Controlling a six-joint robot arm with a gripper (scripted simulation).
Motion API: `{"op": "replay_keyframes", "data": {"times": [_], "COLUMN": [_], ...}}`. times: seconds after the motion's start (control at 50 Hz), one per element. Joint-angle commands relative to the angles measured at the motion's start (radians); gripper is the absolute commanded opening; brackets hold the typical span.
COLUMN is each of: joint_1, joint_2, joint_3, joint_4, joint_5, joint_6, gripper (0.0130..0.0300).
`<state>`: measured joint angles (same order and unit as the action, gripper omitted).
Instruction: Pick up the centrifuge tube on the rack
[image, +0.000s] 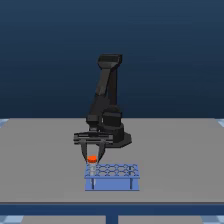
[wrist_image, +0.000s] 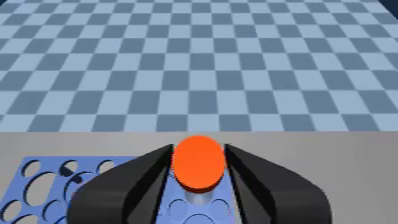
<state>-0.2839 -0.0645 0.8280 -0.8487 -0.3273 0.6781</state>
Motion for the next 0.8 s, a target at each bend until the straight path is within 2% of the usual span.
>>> {"op": "replay_keyframes", "data": {"times": [0.02,0.52,0.8], "joint_1": [0.000,0.000,0.000], "joint_2": [0.000,-0.001,-0.017], "joint_3": [0.000,0.000,-0.008], "joint_4": [0.000,-0.004,-0.059], "joint_5": [-0.002,0.000,0.015], "joint_6": [-0.002,0.002,0.061], "gripper": [0.0130,0.0130,0.0130]}}
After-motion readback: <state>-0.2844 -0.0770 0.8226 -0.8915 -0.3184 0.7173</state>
